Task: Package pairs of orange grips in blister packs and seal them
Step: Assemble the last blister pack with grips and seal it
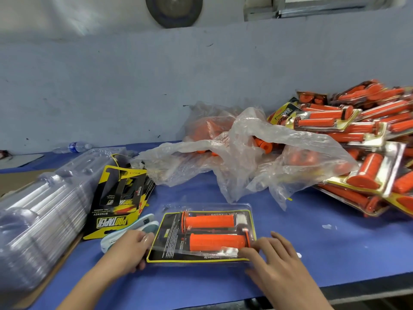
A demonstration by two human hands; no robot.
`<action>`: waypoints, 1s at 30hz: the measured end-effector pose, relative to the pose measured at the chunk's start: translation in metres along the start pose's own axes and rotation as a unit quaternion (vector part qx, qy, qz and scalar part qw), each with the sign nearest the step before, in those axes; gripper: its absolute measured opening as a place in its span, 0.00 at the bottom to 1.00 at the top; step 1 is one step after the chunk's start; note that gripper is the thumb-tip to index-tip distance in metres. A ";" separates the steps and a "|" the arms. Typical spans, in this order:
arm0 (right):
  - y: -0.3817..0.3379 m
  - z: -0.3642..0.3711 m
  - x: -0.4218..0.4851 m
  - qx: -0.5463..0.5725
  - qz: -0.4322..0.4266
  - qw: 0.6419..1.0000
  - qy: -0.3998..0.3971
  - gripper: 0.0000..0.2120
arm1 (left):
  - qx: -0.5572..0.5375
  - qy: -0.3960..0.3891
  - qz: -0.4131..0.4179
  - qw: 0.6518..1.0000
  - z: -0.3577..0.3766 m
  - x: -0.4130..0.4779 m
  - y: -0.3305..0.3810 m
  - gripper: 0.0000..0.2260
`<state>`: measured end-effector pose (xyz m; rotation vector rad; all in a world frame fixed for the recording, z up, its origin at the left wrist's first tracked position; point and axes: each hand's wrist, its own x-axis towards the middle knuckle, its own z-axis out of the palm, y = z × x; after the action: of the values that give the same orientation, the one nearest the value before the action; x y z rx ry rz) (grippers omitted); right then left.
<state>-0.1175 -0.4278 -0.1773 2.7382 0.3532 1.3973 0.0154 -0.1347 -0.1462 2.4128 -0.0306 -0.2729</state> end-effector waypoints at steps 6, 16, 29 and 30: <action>0.028 0.003 0.006 -0.032 -0.111 0.992 -0.060 0.10 | -0.078 0.146 0.027 0.986 -0.010 -0.008 0.004 0.15; 0.037 0.001 0.021 0.028 -0.132 0.989 -0.063 0.08 | 0.318 0.206 0.528 0.761 0.089 -0.050 0.076 0.07; 0.076 0.009 0.003 -0.013 -0.098 0.993 -0.065 0.07 | 0.314 0.270 0.569 0.710 0.081 -0.030 0.054 0.08; 0.080 0.007 0.002 -0.015 -0.096 0.993 -0.067 0.07 | 0.311 0.276 0.568 0.710 0.077 -0.030 0.048 0.09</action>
<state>-0.0967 -0.5045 -0.1685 2.6728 0.5651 1.1556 -0.0273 -0.2178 -0.1653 2.4556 -1.4698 1.1908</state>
